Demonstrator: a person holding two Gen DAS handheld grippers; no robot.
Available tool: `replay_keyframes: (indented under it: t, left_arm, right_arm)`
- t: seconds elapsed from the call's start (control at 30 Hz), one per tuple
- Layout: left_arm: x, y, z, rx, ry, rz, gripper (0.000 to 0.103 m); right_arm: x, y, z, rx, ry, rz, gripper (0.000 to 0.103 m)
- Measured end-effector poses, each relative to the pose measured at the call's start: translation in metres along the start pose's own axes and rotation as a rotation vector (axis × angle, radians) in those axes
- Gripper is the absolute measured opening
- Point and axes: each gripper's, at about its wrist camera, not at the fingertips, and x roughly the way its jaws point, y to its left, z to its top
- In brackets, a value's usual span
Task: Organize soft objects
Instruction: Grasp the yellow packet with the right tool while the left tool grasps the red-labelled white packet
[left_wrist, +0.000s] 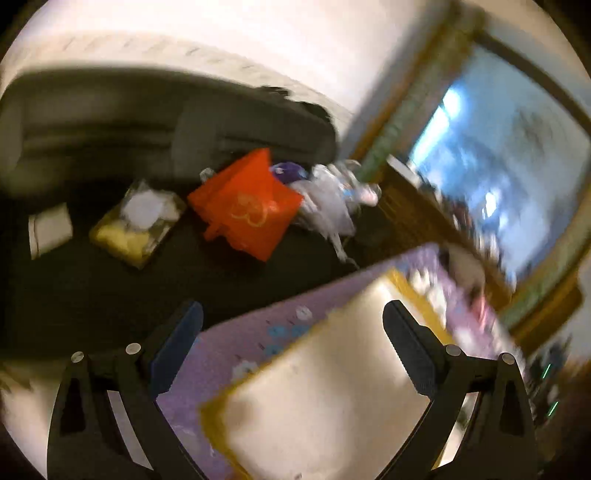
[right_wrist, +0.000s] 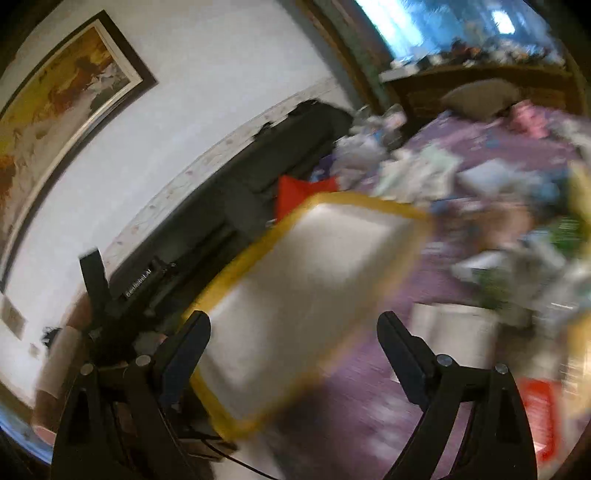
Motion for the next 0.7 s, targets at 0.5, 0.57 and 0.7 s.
replay_keyframes:
  t: [0.5, 0.57, 0.7]
  left_arm:
    - [-0.06, -0.282, -0.116, 0.698, 0.289, -0.406, 0.097]
    - [-0.079, -0.32, -0.124, 0.793, 0.244, -0.493, 0.097]
    - [-0.08, -0.353, -0.124, 0.886, 0.251, -0.532, 0.097]
  right_arm:
    - [-0.121, -0.095, -0.044, 0.168, -0.041, -0.299, 0.093]
    - [-0.135, -0.1, -0.055, 0.179, -0.038, -0.327, 0.093]
    - [-0.154, -0.11, -0.06, 0.209, -0.06, -0.326, 0.093]
